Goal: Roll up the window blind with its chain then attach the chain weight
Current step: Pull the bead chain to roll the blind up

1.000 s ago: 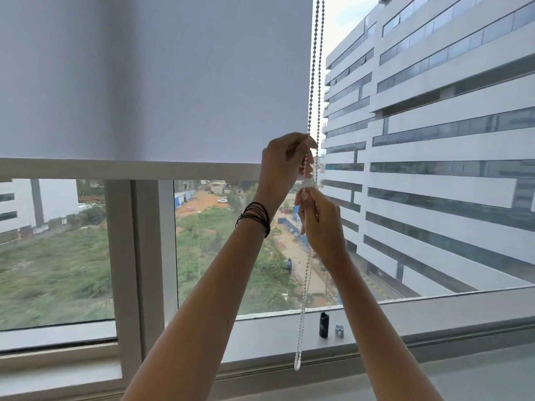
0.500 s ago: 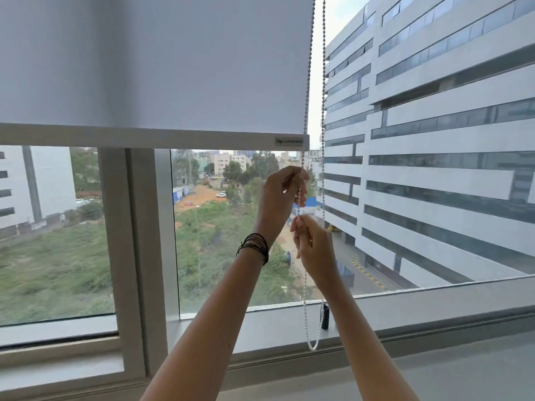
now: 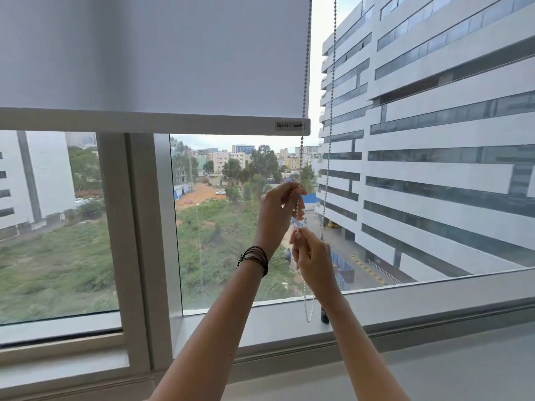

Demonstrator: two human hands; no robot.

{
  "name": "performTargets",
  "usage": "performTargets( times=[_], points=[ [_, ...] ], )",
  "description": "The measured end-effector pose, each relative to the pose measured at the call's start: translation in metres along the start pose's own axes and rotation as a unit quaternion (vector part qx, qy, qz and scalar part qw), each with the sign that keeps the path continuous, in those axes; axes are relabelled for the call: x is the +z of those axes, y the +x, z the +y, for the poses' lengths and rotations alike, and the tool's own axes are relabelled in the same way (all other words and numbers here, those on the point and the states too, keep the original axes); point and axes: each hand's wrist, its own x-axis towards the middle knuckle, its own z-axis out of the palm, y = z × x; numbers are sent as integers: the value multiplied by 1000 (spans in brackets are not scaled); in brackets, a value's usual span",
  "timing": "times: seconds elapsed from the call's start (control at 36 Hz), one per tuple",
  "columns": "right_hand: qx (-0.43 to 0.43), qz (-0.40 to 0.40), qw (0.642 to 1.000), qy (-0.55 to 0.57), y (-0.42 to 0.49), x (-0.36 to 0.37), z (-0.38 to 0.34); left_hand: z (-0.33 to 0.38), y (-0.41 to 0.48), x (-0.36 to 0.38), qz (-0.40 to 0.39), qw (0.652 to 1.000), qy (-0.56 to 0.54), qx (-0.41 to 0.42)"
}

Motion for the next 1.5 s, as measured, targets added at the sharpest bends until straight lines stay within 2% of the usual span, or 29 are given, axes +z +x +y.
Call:
performTargets(
  times=[0.25,0.56,0.78,1.5],
  points=[
    [59,-1,996,61,-5,7,-11,-1,0,-4,-1,1000,24,1],
    [29,16,999,34,-9,5,-7,5,-6,-5,-3,1000,9,-18],
    [35,-4,999,28,-21,3,0,-3,-17,-2,-18,999,0,-32],
    [97,-64,993,8,-89,7,37,-45,-85,11,-44,996,18,-70]
  ],
)
